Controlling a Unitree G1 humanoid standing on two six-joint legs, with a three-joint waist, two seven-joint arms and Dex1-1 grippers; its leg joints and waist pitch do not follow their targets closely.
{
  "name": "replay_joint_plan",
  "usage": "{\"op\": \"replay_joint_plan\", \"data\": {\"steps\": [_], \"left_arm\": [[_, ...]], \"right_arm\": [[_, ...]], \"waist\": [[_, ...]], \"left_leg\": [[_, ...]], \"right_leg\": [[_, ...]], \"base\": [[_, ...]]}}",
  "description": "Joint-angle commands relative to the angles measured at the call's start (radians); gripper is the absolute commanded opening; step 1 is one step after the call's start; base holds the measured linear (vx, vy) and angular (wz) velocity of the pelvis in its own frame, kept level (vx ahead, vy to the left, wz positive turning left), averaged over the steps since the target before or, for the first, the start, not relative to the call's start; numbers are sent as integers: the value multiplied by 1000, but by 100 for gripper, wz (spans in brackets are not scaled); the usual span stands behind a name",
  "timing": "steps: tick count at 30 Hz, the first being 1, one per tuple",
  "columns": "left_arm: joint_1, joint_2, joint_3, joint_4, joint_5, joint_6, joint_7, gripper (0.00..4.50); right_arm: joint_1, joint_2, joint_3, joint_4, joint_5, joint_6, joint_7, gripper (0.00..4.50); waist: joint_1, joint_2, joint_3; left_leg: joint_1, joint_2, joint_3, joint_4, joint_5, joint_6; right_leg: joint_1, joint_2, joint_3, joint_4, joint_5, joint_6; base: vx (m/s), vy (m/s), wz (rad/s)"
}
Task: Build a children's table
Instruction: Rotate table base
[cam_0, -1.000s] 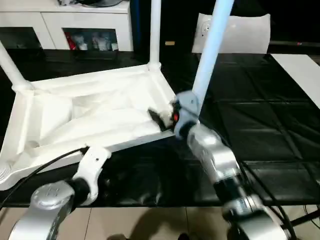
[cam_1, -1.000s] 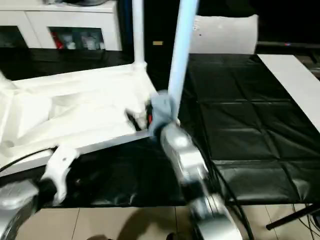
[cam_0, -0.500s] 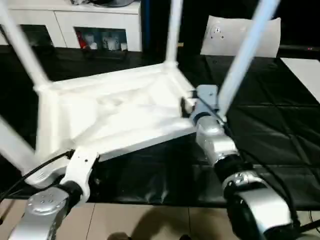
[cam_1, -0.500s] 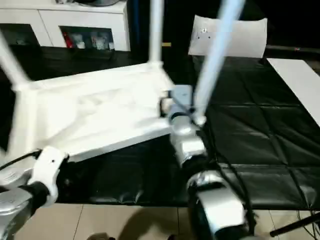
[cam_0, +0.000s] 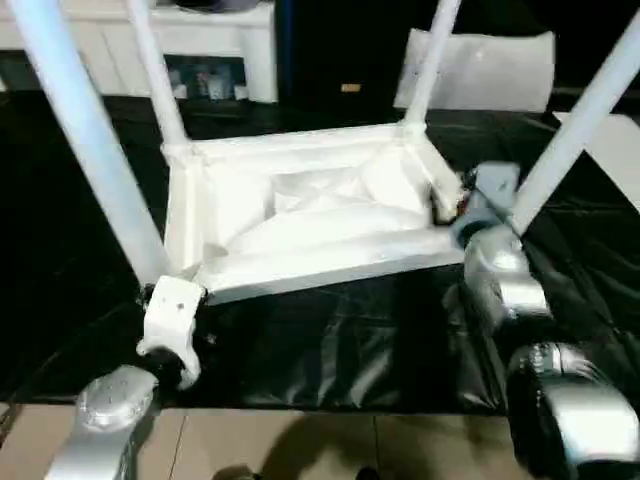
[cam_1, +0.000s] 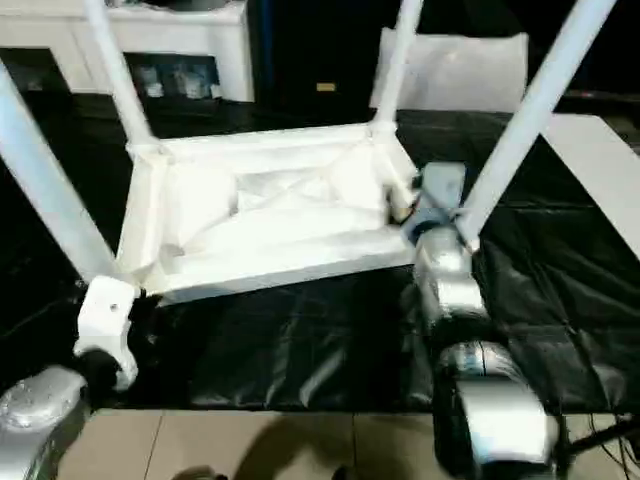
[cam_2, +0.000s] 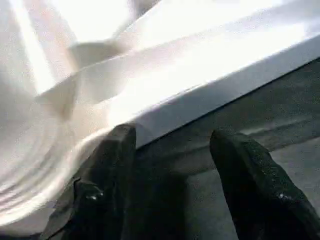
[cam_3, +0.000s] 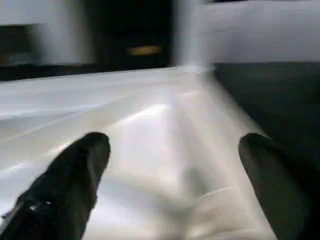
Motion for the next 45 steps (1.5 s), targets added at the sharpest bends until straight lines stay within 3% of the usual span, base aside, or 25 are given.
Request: {"op": "replay_joint_plan", "data": {"steps": [1,2,5,7,8,10,11,13,17,20,23,25,26,29,30,36,39,40,45], "left_arm": [[20,-6,30,-25,-18,-45,11,302],[45,-20,51,-30,-27,-98,21,302],[75,-35,74,-41,-46,-154,23,302],[117,-63,99,-56,-82,-210,7,302],[129,-68,103,-56,-90,-225,3,302],[165,-77,102,-59,-101,-257,-7,302],[193,-89,104,-60,-112,-278,-3,302],[233,-132,119,-62,-148,-318,10,302],[236,-165,150,-35,-147,-383,51,302],[198,-169,202,23,-133,-445,97,302],[138,-131,229,84,-158,-475,83,302],[32,-72,238,160,-160,-472,56,302],[-10,-56,244,189,-164,-468,53,302],[-76,-22,249,238,-171,-460,45,302],[-127,17,238,270,-204,-434,-18,302],[-170,118,197,328,-272,-370,-194,302],[-181,186,163,342,-301,-327,-300,302],[-177,207,150,331,-326,-296,-334,302],[-141,251,103,257,-391,-211,-417,302]], "right_arm": [[34,3,32,-103,43,36,94,450],[92,4,50,-202,75,70,107,450],[169,-4,89,-325,107,122,134,450],[254,-15,128,-468,172,200,179,450],[272,-14,127,-499,178,220,197,450],[305,-25,145,-556,163,248,215,450],[333,-39,161,-613,152,293,234,450],[384,-72,191,-727,173,396,267,450],[438,-121,221,-831,230,487,302,450],[477,-156,243,-875,218,519,313,450],[488,-152,238,-872,172,548,284,450],[472,-149,248,-835,97,575,209,450],[463,-148,251,-819,79,589,181,450],[447,-143,249,-795,67,612,125,450],[422,-126,230,-744,46,613,62,450],[359,-87,217,-608,-1,570,26,450],[302,-53,208,-495,-11,539,-3,450],[280,-41,211,-453,-16,523,-11,450],[229,-2,206,-364,-23,474,-17,450]], "waist": [[-1,3,-70],[-2,3,-69],[-2,1,-66],[0,4,-59],[0,9,-58],[-2,4,-56],[-2,8,-52],[-2,3,-51],[0,0,-48],[0,0,-49],[0,3,-52],[0,6,-55],[2,11,-57],[5,10,-60],[7,12,-64],[10,17,-72],[7,22,-71],[5,23,-67],[3,23,-66]], "left_leg": [[-21,8,13,-65,-146,90],[-18,7,13,-66,-151,91],[-14,9,13,-69,-174,84],[-10,10,11,-75,-230,69],[-10,11,10,-77,-241,67],[-10,9,9,-79,-273,60],[-12,8,8,-79,-279,55],[-12,8,7,-81,-291,50],[-12,4,6,-80,-306,54],[-9,1,4,-79,-306,50],[-7,2,1,-82,-298,45],[-3,4,-2,-85,-297,33],[1,4,-3,-84,-295,28],[-2,5,-3,-85,-277,15],[0,6,-2,-84,-253,11],[-2,5,6,-78,-180,7],[1,4,5,-81,-204,-1],[7,7,6,-83,-251,-10],[3,9,4,-88,-278,-19]], "right_leg": [[69,-43,46,-71,-184,-151],[67,-43,45,-73,-198,-155],[64,-40,45,-83,-263,-134],[61,-39,45,-96,-353,-91],[58,-40,46,-96,-363,-88],[56,-39,44,-104,-413,-69],[53,-38,45,-109,-438,-55],[55,-37,45,-115,-467,-28],[50,-35,42,-126,-508,5],[47,-36,38,-134,-546,34],[47,-35,38,-133,-519,26],[48,-36,39,-125,-478,5],[47,-37,40,-122,-461,-3],[56,-40,44,-110,-387,-35],[56,-44,48,-103,-348,-53],[62,-44,52,-80,-207,-132],[59,-47,51,-78,-243,-143],[56,-46,51,-84,-285,-140],[62,-50,53,-82,-308,-140]], "base": [[0,0,0],[0,0,0],[0,0,0],[0,0,0],[0,0,0],[0,0,0],[0,0,0],[0,0,0],[0,0,0],[0,0,0],[0,0,0],[0,0,0],[0,0,0],[0,0,0],[0,0,0],[0,0,0],[0,0,0],[0,0,0],[0,0,0]]}}
